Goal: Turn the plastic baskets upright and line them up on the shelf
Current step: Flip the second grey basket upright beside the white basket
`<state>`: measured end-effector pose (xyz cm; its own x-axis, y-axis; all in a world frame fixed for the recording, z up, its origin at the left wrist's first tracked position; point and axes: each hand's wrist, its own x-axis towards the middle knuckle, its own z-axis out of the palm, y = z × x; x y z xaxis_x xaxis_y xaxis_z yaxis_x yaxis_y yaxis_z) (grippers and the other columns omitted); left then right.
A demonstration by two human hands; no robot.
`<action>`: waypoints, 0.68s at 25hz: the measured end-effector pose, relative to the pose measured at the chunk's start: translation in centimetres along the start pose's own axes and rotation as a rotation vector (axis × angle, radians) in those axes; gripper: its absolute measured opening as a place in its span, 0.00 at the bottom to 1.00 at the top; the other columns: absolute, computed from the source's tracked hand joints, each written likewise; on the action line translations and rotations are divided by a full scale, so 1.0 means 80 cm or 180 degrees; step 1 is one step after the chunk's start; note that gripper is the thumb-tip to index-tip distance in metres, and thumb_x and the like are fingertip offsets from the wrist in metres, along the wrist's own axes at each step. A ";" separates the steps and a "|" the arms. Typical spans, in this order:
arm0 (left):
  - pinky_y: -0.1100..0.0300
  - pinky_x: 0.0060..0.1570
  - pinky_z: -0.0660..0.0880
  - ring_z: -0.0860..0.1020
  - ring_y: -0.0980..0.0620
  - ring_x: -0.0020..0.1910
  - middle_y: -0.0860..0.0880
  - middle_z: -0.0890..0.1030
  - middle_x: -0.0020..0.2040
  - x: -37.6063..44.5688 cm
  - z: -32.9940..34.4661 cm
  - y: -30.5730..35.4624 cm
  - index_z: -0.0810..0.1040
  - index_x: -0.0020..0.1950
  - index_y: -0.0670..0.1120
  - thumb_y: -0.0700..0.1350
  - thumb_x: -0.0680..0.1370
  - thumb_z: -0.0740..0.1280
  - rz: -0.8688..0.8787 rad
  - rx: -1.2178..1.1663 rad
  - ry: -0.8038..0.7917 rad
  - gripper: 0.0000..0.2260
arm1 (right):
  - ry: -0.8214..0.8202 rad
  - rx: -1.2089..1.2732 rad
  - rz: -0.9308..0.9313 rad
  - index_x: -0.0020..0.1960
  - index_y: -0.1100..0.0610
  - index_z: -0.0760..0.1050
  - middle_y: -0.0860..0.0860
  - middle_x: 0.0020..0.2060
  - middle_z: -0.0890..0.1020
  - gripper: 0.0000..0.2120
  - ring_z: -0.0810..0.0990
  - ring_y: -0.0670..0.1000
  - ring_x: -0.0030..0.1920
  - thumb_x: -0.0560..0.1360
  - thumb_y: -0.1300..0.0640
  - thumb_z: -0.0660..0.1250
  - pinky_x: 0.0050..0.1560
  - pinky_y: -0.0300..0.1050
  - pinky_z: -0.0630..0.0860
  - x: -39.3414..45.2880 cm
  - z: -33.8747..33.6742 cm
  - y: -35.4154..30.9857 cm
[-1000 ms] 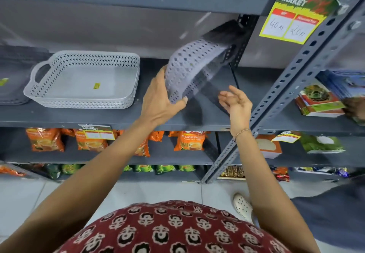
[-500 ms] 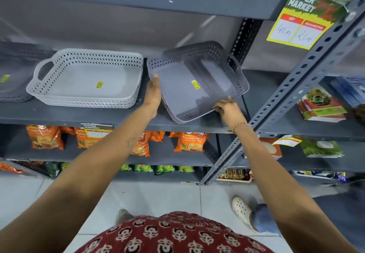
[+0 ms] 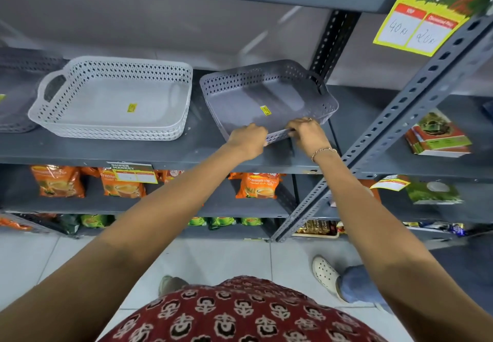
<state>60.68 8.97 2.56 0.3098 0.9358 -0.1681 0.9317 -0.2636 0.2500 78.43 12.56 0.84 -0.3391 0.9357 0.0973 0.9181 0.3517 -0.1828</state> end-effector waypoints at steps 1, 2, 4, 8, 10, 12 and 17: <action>0.47 0.51 0.73 0.76 0.34 0.57 0.35 0.77 0.56 -0.001 0.000 -0.005 0.74 0.57 0.39 0.42 0.79 0.61 -0.0019 0.0123 0.0016 0.10 | -0.0037 0.0075 0.0039 0.47 0.63 0.79 0.63 0.44 0.85 0.07 0.81 0.62 0.49 0.73 0.69 0.65 0.50 0.51 0.77 0.000 -0.002 -0.003; 0.47 0.50 0.73 0.76 0.35 0.56 0.35 0.78 0.55 -0.002 -0.001 -0.013 0.75 0.56 0.39 0.40 0.79 0.60 -0.0019 0.0195 0.0000 0.09 | -0.0084 0.0145 0.0076 0.48 0.63 0.80 0.64 0.45 0.85 0.07 0.81 0.62 0.49 0.73 0.68 0.65 0.50 0.51 0.78 -0.001 -0.004 -0.009; 0.48 0.51 0.72 0.76 0.36 0.57 0.36 0.78 0.56 -0.005 -0.009 -0.036 0.75 0.56 0.40 0.42 0.79 0.60 0.0024 0.0252 -0.0117 0.09 | -0.0161 0.0267 0.0107 0.51 0.62 0.79 0.64 0.47 0.85 0.07 0.81 0.62 0.51 0.74 0.66 0.65 0.53 0.52 0.79 -0.001 -0.004 -0.024; 0.48 0.55 0.73 0.76 0.38 0.55 0.38 0.78 0.49 -0.014 -0.023 -0.091 0.73 0.46 0.43 0.46 0.81 0.59 0.0168 0.0144 -0.0399 0.09 | -0.0180 0.0456 0.0070 0.55 0.61 0.79 0.63 0.48 0.85 0.10 0.82 0.61 0.53 0.74 0.64 0.66 0.55 0.51 0.79 -0.006 0.010 -0.066; 0.46 0.54 0.75 0.78 0.38 0.51 0.40 0.79 0.45 -0.015 -0.025 -0.110 0.72 0.42 0.46 0.47 0.80 0.59 0.0185 -0.0023 -0.0440 0.09 | -0.0156 0.0554 0.0072 0.55 0.62 0.79 0.63 0.49 0.85 0.10 0.82 0.60 0.53 0.74 0.65 0.66 0.55 0.51 0.79 -0.009 0.015 -0.080; 0.46 0.54 0.75 0.78 0.38 0.52 0.41 0.79 0.44 -0.016 -0.025 -0.118 0.74 0.45 0.45 0.48 0.80 0.60 0.0218 -0.0150 -0.0447 0.08 | -0.0205 0.0635 0.0079 0.55 0.63 0.78 0.62 0.51 0.84 0.10 0.81 0.60 0.54 0.74 0.64 0.67 0.56 0.52 0.78 -0.011 0.014 -0.086; 0.46 0.76 0.44 0.45 0.43 0.78 0.43 0.46 0.79 -0.025 -0.035 -0.135 0.44 0.78 0.43 0.56 0.73 0.69 0.0169 -0.0129 -0.0251 0.45 | -0.0391 0.0876 0.0155 0.60 0.60 0.75 0.58 0.58 0.81 0.19 0.77 0.57 0.60 0.72 0.54 0.71 0.62 0.50 0.74 -0.012 -0.006 -0.094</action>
<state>49.50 10.63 2.89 0.3739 0.8991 -0.2277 0.9057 -0.3010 0.2986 71.95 9.01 2.57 -0.3339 0.9420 -0.0340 0.8494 0.2850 -0.4442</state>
